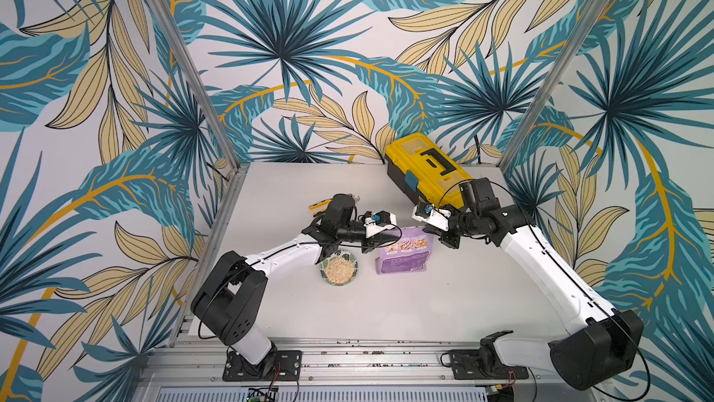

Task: Pour the oats into the breakfast bowl
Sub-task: Close the oats bag at the center of the board.

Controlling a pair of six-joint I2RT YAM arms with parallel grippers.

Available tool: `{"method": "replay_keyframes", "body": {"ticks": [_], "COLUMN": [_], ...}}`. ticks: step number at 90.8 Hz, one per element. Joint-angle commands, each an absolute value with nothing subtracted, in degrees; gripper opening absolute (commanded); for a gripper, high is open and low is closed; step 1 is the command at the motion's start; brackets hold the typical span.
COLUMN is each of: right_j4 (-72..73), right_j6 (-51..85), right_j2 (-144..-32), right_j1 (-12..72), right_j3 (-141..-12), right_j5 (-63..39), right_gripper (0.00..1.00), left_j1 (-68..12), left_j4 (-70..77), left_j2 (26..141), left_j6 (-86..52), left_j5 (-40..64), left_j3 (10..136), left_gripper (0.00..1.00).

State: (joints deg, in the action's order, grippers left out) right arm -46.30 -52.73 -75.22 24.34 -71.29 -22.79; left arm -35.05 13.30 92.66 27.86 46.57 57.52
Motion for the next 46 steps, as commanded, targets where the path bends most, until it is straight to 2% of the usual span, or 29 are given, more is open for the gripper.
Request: {"method": "replay_keyframes", "body": {"ticks": [1, 18, 40, 46], "right_j4": [-45.36, -45.23, -45.10, -45.12], "right_j6": [-52.69, -52.61, -52.73, -52.83], "right_j2": [-74.34, -74.61, -74.71, -74.69], "right_j1": [24.31, 24.27, 24.37, 24.44], "right_j3": [-70.00, -69.86, -70.09, -70.14], "right_j5": [-25.49, -24.47, -24.61, -24.69], "right_gripper": [0.00, 0.00, 0.00, 0.00], "left_j1": [-35.66, -35.77, -35.70, -35.60], "left_j4": [14.35, 14.10, 14.98, 15.61], "left_j2": [94.39, 95.31, 93.57, 92.97], "left_j6": [27.89, 27.30, 27.91, 27.73], "left_j5": [48.24, 48.63, 45.75, 45.03], "left_j3": [59.55, 60.48, 58.36, 57.30], "left_gripper": [0.23, 0.00, 0.00, 0.19]}}
